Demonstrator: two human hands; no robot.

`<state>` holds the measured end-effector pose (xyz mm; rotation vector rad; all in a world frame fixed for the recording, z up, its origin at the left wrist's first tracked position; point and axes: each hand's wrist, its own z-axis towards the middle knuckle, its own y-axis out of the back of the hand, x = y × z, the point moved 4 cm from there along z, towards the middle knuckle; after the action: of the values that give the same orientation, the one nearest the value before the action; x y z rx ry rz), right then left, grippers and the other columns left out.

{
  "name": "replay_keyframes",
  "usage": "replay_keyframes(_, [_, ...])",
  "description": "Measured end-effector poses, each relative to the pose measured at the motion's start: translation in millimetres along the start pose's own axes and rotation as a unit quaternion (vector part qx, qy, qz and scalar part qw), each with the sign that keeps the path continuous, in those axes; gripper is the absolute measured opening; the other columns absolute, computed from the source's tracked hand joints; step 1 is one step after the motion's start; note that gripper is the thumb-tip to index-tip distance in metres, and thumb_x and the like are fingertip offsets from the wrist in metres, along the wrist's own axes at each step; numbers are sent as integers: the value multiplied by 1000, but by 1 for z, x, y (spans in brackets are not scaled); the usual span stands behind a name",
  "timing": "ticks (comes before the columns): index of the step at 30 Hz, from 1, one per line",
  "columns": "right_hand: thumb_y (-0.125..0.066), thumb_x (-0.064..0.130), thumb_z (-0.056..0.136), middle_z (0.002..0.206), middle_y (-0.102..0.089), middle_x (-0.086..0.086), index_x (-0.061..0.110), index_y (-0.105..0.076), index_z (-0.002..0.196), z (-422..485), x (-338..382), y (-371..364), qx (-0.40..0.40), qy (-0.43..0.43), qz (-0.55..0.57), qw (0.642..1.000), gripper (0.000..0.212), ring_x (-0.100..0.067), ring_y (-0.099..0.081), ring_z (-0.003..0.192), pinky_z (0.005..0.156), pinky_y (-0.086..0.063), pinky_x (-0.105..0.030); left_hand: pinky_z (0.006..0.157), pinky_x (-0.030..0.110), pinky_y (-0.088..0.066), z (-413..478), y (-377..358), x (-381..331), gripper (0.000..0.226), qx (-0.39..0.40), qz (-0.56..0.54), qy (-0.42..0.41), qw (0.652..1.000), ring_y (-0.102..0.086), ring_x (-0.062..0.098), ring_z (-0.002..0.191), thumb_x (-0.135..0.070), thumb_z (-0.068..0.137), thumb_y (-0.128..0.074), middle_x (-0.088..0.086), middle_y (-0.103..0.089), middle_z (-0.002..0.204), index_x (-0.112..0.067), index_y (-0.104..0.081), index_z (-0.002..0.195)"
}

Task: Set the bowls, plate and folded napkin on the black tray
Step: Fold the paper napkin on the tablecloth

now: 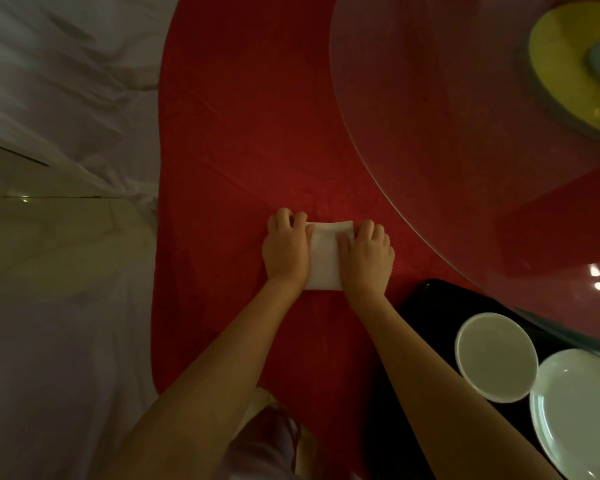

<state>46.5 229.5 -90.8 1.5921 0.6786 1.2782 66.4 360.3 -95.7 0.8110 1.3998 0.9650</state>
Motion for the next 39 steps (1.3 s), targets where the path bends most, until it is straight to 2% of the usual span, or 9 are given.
replay_keyframes(7, [-51, 30, 89, 106, -60, -8, 11, -52, 106, 13, -3, 2, 58, 20, 47, 997, 26, -26, -53, 101, 87, -40, -40, 85, 34, -36, 35, 8, 2, 30, 147, 10, -198, 969, -47, 24, 104, -36, 89, -52, 7, -58, 107, -13, -60, 106])
replay_keyframes(11, [-56, 32, 86, 98, -61, -6, 14, -53, 99, 22, -4, 4, 104, 9, 79, 991, 23, -24, -55, 93, 86, -43, -40, 71, 28, -39, 51, 3, -11, 41, 297, 15, -211, 931, -49, 17, 91, -49, 85, -54, 4, -51, 107, -15, -53, 108])
replay_keyframes(18, [-56, 35, 87, 93, -56, -1, 14, -55, 100, 24, -13, 5, 150, 1, 130, 980, 25, -20, -55, 86, 73, -48, -35, 56, 26, -35, 54, 1, -25, 38, 413, 61, -184, 890, -49, 15, 69, -46, 91, -41, 6, -58, 90, -11, -55, 94])
replay_keyframes(25, [-35, 58, 89, 77, -56, 8, 14, -53, 94, 6, -21, 42, 105, -134, 294, 940, 48, -5, -54, 67, 55, -41, -21, 54, 27, -31, 34, 60, -37, 27, 279, -187, -114, 935, -38, 9, 58, -31, 96, -39, -7, -40, 67, -24, -34, 70])
replay_keyframes(27, [-29, 61, 89, 70, -56, 6, 19, -54, 76, 1, -14, 53, 127, -161, 365, 908, 51, -9, -54, 62, 55, -44, -25, 55, 26, -32, 24, 78, -44, 23, 228, -260, -92, 934, -41, 10, 62, -30, 97, -38, -5, -42, 70, -16, -41, 79])
replay_keyframes(30, [-35, 58, 89, 79, -64, -4, 12, -62, 83, -5, -3, 76, 96, -189, 451, 867, 53, -18, -61, 71, 66, -52, -35, 61, 26, -41, 1, 91, -58, 27, 199, -356, -56, 912, -49, 9, 71, -34, 96, -38, -2, -52, 82, -9, -48, 96])
replay_keyframes(33, [-40, 46, 92, 69, -55, 0, 10, -53, 74, -9, -11, 106, -12, -160, 426, 891, 42, -12, -51, 62, 57, -44, -24, 60, 14, -48, -19, 90, -71, 20, 181, -450, 9, 874, -57, 4, 80, -38, 95, -40, -11, -59, 89, -23, -54, 100])
replay_keyframes(36, [-41, 39, 94, 60, -47, 9, 19, -45, 64, -21, -27, 132, -58, -100, 381, 917, 37, -3, -41, 51, 41, -34, -6, 63, 22, -49, -34, 84, -87, 27, 238, -494, 99, 830, -63, 7, 87, -52, 91, -39, -12, -65, 94, -34, -59, 91])
replay_keyframes(39, [-40, 38, 95, 61, -49, 10, 21, -47, 67, -37, -44, 152, -63, -85, 353, 930, 34, -3, -44, 53, 42, -34, -2, 57, 22, -44, -49, 86, -111, 38, 235, -405, 90, 879, -59, 4, 75, -55, 91, -33, -12, -61, 81, -28, -59, 89])
